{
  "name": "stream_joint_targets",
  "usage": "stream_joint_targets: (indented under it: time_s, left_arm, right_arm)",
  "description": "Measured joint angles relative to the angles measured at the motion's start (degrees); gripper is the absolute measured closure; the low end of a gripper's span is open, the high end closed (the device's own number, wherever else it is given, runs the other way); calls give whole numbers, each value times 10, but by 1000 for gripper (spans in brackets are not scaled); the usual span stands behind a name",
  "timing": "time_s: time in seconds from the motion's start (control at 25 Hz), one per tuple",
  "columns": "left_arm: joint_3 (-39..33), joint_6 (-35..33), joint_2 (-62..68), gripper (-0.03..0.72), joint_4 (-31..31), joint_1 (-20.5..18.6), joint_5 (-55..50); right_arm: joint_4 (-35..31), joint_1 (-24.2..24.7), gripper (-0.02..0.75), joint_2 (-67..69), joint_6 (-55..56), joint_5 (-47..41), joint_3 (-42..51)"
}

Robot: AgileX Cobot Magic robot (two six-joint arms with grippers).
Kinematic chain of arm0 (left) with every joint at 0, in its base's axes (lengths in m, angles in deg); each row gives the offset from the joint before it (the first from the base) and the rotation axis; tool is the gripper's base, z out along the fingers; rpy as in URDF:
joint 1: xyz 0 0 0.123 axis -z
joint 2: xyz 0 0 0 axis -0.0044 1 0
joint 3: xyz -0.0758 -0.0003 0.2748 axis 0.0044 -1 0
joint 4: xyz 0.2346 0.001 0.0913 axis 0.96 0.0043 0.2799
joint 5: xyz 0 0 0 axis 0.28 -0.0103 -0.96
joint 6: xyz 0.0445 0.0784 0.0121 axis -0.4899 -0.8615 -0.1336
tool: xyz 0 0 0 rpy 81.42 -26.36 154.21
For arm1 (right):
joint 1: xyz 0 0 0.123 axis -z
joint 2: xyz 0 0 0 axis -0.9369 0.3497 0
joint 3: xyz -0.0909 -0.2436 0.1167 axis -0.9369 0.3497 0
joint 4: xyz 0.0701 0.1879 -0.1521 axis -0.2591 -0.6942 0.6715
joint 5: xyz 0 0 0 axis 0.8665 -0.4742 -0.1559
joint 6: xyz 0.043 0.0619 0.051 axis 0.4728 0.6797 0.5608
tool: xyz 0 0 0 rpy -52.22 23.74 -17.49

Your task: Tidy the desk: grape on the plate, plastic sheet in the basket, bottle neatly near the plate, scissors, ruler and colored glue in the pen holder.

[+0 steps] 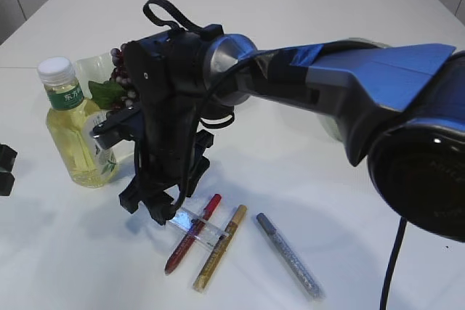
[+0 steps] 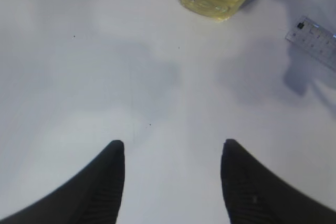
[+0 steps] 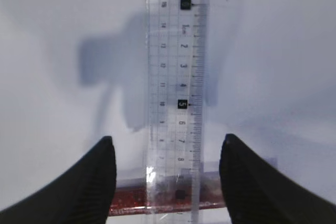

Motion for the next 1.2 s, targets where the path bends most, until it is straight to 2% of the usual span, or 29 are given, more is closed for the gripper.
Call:
stream_joint_targets:
  time_s: [1.2]
  left_arm:
    - [0,0,0,267,-1,0,-2]
  right_arm:
    - [4,0,248,27,5,2,0]
